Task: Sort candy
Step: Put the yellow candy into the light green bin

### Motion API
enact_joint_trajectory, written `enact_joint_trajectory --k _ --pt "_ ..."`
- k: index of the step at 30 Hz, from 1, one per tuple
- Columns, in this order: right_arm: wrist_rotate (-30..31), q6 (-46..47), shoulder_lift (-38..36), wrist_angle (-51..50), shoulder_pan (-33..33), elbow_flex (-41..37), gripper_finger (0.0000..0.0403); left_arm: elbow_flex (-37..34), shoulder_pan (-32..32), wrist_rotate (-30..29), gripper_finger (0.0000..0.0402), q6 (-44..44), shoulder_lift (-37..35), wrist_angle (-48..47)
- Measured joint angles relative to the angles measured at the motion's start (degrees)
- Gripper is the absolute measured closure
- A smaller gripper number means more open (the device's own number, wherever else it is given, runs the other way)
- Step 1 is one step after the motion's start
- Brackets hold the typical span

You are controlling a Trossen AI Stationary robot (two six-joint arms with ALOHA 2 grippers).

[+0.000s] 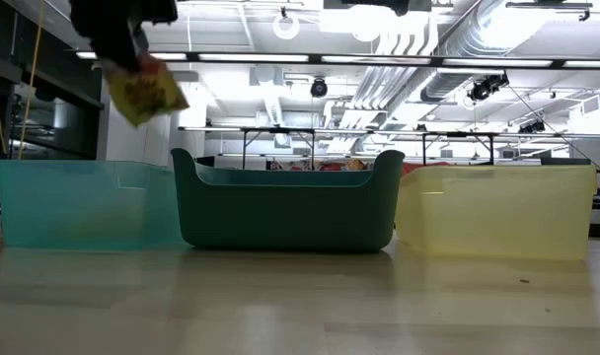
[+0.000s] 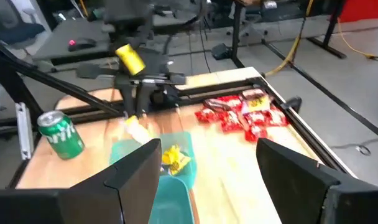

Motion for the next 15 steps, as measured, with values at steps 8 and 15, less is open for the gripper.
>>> enact_joint_trajectory --k 8,15 --pt "0.8 0.0 -0.8 -1.4 0.0 0.1 0.0144 -3.6 -2.4 -6.1 0.0393 -4.8 6.8 0.4" --pt "0.8 0.0 -0.8 -1.5 0.0 0.1 0.0144 -3.6 -2.4 -5.6 0.0310 -5.7 9.2 -0.3"
